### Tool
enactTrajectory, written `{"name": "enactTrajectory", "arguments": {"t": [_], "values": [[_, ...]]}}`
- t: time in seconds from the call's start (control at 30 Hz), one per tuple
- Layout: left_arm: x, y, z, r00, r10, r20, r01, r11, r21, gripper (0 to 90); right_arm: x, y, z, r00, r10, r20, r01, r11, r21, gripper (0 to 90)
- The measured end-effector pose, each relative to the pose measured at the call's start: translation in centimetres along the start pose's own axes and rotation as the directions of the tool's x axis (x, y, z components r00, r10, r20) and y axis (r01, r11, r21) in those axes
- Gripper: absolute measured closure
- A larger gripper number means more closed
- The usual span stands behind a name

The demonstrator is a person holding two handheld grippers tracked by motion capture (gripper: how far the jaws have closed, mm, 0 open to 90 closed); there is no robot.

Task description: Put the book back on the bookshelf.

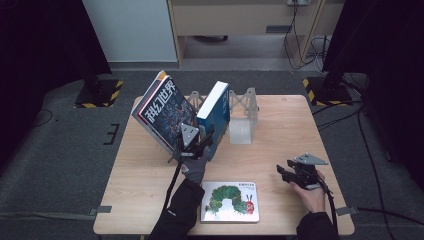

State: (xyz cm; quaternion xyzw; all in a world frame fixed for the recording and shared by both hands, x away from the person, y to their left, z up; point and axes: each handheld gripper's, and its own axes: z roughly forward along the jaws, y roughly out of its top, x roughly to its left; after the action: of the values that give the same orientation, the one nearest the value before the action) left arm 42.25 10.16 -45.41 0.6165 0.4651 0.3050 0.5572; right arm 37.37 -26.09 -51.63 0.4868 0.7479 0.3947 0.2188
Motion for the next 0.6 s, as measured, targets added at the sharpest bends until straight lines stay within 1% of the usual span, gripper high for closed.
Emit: {"name": "enactTrajectory", "arguments": {"t": [0.07,0.17,0.27,0.33,0.37,0.43,0.47,0.6], "values": [[-0.1,0.0,0.0,0.9996,0.009,-0.027,-0.009,1.0,-0.003,59.5,0.0,0.0,0.0,1.0,0.002,-0.001,-0.002,1.0,0.0,48.0],[-0.2,0.1,0.0,0.9993,0.005,-0.037,-0.005,1.0,0.001,60.0,0.0,0.0,0.0,1.0,0.001,-0.002,-0.001,1.0,0.001,48.0],[-0.5,0.1,0.0,0.9991,-0.003,-0.042,0.003,1.0,0.004,59.8,0.0,0.0,0.1,1.0,-0.003,-0.002,0.003,1.0,0.0,48.1],[-0.7,0.0,0.0,0.9994,-0.002,-0.034,0.002,1.0,0.004,59.7,0.1,0.1,0.1,1.0,0.002,-0.002,-0.002,1.0,0.001,48.2],[-0.8,0.0,0.0,0.9996,-0.005,-0.029,0.005,1.0,0.005,59.6,0.1,0.1,0.1,1.0,-0.005,-0.002,0.005,1.0,0.002,48.2],[-0.9,0.0,0.1,0.9996,-0.004,-0.029,0.004,1.0,0.001,59.5,0.1,0.1,0.1,1.0,-0.002,-0.004,0.002,1.0,0.003,48.2],[-1.0,0.0,0.1,0.9995,-0.011,-0.031,0.011,0.9999,0.001,59.5,0.1,0.1,0.1,1.0,-0.007,-0.004,0.007,1.0,-0.001,48.2],[-1.0,0.1,0.4,0.9985,-0.014,-0.052,0.014,0.9999,0.002,59.8,0.1,0.1,0.0,1.0,-0.003,-0.005,0.003,1.0,0.002,48.4]]}}
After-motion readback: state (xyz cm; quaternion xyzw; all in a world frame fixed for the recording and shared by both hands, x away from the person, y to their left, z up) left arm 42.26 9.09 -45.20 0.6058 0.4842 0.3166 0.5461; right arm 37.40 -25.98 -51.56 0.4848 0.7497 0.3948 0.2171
